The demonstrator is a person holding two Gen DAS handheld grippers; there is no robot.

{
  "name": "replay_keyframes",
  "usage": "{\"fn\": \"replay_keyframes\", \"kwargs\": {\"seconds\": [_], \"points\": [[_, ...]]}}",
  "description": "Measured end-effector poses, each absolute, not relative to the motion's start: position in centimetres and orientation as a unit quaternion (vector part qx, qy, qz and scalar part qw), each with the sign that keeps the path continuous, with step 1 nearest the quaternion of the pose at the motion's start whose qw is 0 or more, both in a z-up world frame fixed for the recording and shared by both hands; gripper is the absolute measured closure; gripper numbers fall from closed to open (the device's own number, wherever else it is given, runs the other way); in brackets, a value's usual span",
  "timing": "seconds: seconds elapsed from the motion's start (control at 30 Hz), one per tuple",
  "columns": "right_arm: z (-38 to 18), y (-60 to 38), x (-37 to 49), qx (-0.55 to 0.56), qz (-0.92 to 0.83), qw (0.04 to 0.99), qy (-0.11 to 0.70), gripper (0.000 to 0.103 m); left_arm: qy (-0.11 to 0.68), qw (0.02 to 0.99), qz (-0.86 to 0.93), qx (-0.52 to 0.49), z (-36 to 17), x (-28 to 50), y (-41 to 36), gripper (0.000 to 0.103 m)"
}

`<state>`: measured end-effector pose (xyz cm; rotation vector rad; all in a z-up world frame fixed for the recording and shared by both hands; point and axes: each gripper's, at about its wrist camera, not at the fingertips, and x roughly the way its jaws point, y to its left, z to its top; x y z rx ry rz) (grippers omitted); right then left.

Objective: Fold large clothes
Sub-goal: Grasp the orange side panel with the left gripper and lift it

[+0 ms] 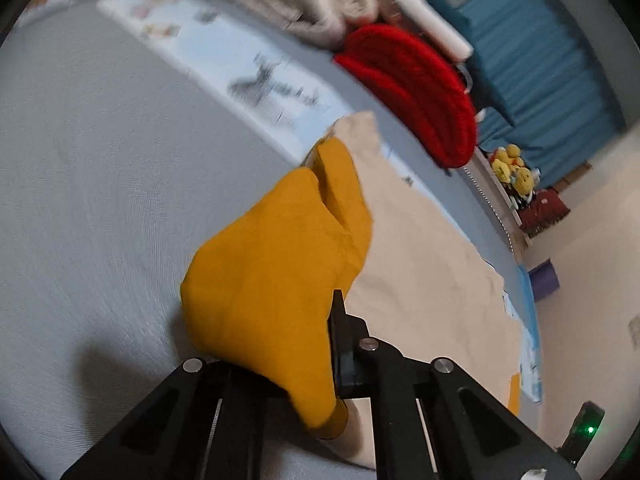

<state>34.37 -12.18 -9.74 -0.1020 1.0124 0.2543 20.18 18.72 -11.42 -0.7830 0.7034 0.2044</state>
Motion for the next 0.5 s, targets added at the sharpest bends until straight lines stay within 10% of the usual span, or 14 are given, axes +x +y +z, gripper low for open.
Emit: {"fn": "replay_keyframes", "kwargs": {"seconds": [0.5], "points": [[-9.7,-6.8,34.5,-0.059,0.199,0.825,0.525,0.088,0.317,0.921,0.098,-0.206,-2.1,15.9,16.1,0.097]]}}
